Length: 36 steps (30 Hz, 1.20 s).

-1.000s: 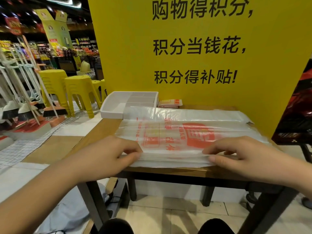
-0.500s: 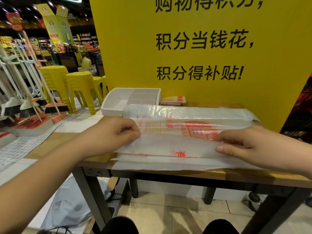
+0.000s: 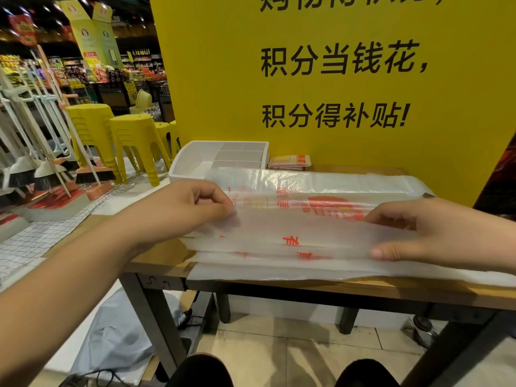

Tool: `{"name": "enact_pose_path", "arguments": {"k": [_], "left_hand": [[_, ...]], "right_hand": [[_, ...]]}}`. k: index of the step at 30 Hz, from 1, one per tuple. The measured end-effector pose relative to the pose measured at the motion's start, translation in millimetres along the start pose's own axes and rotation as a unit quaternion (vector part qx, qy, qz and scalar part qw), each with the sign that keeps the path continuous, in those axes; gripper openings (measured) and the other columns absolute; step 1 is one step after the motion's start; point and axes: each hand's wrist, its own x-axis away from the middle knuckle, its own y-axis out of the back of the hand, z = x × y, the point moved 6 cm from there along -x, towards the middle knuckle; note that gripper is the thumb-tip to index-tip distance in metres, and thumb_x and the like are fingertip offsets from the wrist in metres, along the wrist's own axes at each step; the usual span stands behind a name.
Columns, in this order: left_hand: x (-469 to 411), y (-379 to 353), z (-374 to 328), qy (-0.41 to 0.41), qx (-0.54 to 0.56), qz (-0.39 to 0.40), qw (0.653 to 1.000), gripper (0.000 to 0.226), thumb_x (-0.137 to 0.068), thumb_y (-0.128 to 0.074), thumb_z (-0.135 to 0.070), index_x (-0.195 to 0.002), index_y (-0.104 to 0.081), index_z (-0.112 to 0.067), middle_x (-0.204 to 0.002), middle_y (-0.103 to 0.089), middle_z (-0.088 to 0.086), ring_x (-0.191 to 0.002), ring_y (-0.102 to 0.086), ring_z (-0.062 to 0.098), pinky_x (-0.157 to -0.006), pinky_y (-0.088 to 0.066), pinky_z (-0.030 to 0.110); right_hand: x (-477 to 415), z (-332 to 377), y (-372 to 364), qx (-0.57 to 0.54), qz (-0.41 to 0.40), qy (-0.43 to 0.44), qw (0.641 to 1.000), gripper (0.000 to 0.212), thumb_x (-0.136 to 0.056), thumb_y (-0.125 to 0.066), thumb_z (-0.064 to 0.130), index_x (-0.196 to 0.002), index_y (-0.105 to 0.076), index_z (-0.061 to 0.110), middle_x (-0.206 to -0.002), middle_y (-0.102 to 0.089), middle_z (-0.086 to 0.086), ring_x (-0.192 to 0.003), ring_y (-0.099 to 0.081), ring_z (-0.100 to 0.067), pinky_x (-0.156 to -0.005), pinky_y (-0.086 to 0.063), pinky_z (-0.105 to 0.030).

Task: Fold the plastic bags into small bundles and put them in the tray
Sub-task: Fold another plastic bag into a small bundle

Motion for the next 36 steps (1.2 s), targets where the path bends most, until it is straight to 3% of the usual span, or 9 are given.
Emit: {"name": "enact_pose_path", "arguments": {"k": [6,13,16,19,22,25,29,32,36], "left_hand": [[0.0,-2.2,-7.1,-0.023,-0.021,-0.030,0.999,0.014,-0.094,-0.061,-0.037,-0.100,-0.070,-0.027,-0.089,-0.077,-0.006,-0.091,-0.071,0.023,-0.095,-0.052,0.050],[-3.3,-4.1,22.6,-0.027,-0.164,-0.035,0.985,0.017,-0.089,-0.072,-0.032,-0.104,-0.066,-0.038,-0.090,-0.069,-0.009,-0.085,-0.060,-0.001,-0.074,-0.046,0.014],[0.1,-2.6,32.2,-0.043,-0.264,-0.056,0.962,0.037,-0.087,-0.074,-0.031,-0.116,-0.055,-0.043,-0.113,-0.057,-0.020,-0.104,-0.057,0.005,-0.092,-0.048,0.027],[12.0,-21.5,13.0,-0.179,-0.392,-0.087,0.898,0.047,-0.087,-0.071,-0.026,-0.127,-0.052,-0.043,-0.135,-0.049,-0.015,-0.128,-0.046,0.016,-0.107,-0.039,0.039],[21.4,-65.2,-5.4,-0.274,-0.380,0.012,0.884,0.045,-0.097,-0.056,-0.020,-0.136,-0.050,-0.040,-0.152,-0.040,-0.010,-0.143,-0.032,0.013,-0.116,-0.025,0.036],[15.2,-97.1,-4.9,-0.241,-0.359,0.061,0.899,0.054,-0.099,-0.039,-0.021,-0.151,-0.034,-0.037,-0.159,-0.028,-0.012,-0.148,-0.020,0.009,-0.119,-0.011,0.025],[8.1,-107.6,3.8,-0.198,-0.346,0.067,0.914,0.059,-0.095,-0.019,-0.041,-0.153,-0.028,-0.037,-0.160,-0.025,-0.015,-0.147,-0.016,0.005,-0.118,-0.011,0.023],[11.5,-106.6,15.5,-0.149,-0.336,0.063,0.928,0.070,-0.086,0.001,-0.061,-0.154,-0.011,-0.051,-0.162,-0.002,-0.029,-0.149,0.006,-0.002,-0.117,0.007,0.019],[20.6,-93.1,35.4,-0.064,-0.346,0.059,0.934,0.067,-0.074,0.010,-0.080,-0.140,0.013,-0.070,-0.153,0.026,-0.037,-0.142,0.033,-0.003,-0.113,0.022,0.024]], "right_hand": [[-5.9,13.8,-1.0,0.025,-0.037,0.005,0.999,0.041,-0.081,-0.047,0.078,-0.095,-0.065,0.044,-0.089,-0.069,0.025,-0.083,-0.064,0.002,-0.080,-0.054,-0.039],[-13.6,-17.4,-3.1,0.049,0.000,-0.080,0.996,0.026,-0.082,-0.064,0.063,-0.102,-0.063,0.046,-0.078,-0.069,0.020,-0.075,-0.064,0.001,-0.080,-0.055,-0.035],[-11.6,-24.1,-4.2,0.060,0.010,-0.088,0.994,0.025,-0.084,-0.064,0.060,-0.104,-0.061,0.046,-0.071,-0.066,0.027,-0.066,-0.061,0.003,-0.066,-0.050,-0.026],[-12.3,-24.5,-9.2,0.136,0.001,-0.080,0.987,0.034,-0.085,-0.054,0.067,-0.112,-0.058,0.047,-0.083,-0.064,0.021,-0.075,-0.060,0.000,-0.072,-0.052,-0.029],[-15.3,-4.4,-17.8,0.290,-0.088,-0.021,0.953,0.032,-0.093,-0.049,0.056,-0.122,-0.056,0.044,-0.115,-0.059,0.015,-0.102,-0.061,-0.013,-0.084,-0.047,-0.032],[-16.2,28.9,-39.9,0.286,-0.176,0.103,0.936,0.032,-0.083,-0.069,0.027,-0.115,-0.068,0.025,-0.124,-0.065,-0.002,-0.111,-0.063,-0.028,-0.090,-0.048,-0.041],[-17.1,44.0,-75.5,0.190,-0.130,0.131,0.964,0.038,-0.090,-0.069,0.024,-0.128,-0.065,0.027,-0.135,-0.062,0.001,-0.119,-0.061,-0.023,-0.096,-0.052,-0.039],[-8.6,27.7,-75.6,0.103,-0.084,0.064,0.989,0.046,-0.102,-0.039,0.048,-0.147,-0.043,0.041,-0.154,-0.039,0.018,-0.141,-0.037,-0.005,-0.116,-0.034,-0.032],[14.7,-14.7,-66.2,0.079,-0.012,-0.023,0.997,0.066,-0.087,-0.007,0.082,-0.150,-0.013,0.060,-0.159,0.000,0.036,-0.144,0.008,0.015,-0.121,-0.001,-0.020]]}}
